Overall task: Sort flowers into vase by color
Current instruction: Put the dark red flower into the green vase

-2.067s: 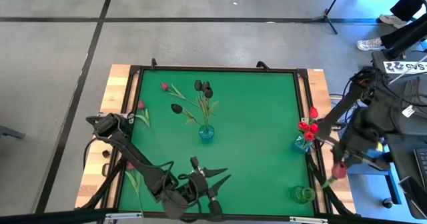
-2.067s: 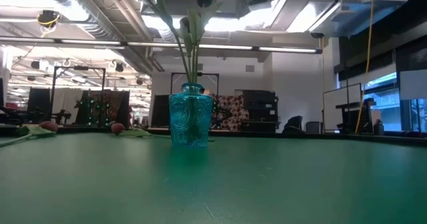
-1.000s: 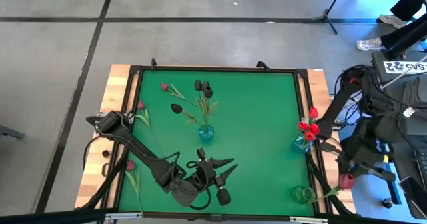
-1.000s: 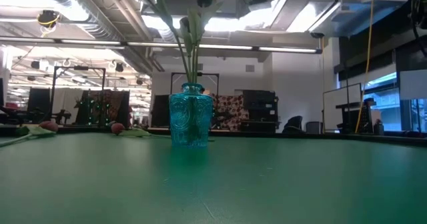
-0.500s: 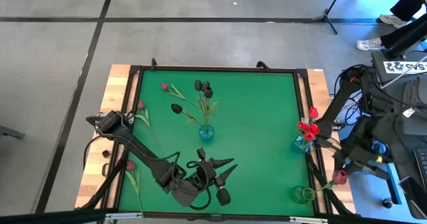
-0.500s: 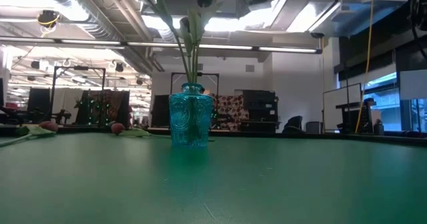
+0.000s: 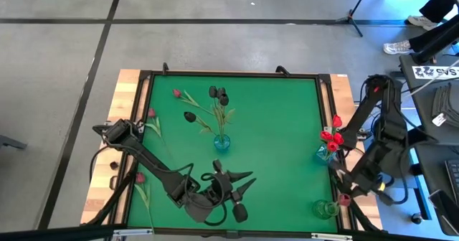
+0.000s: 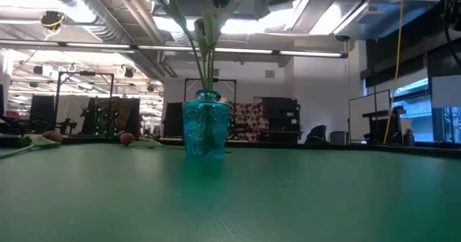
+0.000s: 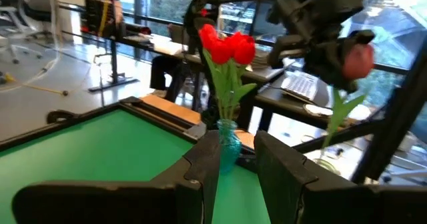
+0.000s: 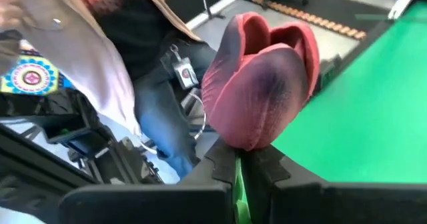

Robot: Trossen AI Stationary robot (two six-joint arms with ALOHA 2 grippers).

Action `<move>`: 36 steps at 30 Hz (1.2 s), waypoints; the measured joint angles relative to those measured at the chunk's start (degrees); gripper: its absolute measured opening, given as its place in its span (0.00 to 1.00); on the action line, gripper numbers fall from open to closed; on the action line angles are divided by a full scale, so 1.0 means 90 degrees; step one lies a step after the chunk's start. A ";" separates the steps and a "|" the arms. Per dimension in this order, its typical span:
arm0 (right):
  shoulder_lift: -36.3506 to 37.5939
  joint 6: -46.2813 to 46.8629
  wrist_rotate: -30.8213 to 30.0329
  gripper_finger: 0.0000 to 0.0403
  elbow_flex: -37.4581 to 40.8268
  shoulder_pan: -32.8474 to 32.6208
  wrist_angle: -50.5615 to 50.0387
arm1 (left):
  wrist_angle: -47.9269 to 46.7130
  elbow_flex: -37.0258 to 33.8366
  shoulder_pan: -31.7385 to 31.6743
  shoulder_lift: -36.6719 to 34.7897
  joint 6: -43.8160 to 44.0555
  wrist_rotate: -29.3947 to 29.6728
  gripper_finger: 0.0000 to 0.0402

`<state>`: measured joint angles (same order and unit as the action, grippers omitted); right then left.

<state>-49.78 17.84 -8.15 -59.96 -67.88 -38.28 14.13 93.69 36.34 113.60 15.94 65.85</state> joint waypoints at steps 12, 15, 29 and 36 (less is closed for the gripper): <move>0.0000 0.0651 -0.0333 0.19 0.0488 0.0000 0.0155 | 0.0000 0.0000 -0.0092 0.0000 0.0049 -0.0064 0.23; 0.0002 0.0786 -0.0261 0.30 0.0488 0.0002 0.0179 | 0.0000 0.0000 -0.0092 0.0000 0.0034 -0.0064 0.23; 0.0015 0.3240 0.0728 0.52 -0.0771 0.0002 -0.1748 | -0.2713 -0.0010 -0.0196 -0.0313 0.1638 -0.1218 0.23; -0.0002 0.3424 0.0416 0.47 -0.1405 0.0002 -0.1764 | -0.6299 -0.0010 0.0055 -0.1245 0.4575 -0.1702 0.23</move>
<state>-49.80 48.66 -4.41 -72.61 -67.85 -54.15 -42.56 93.60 36.83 102.40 57.12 50.54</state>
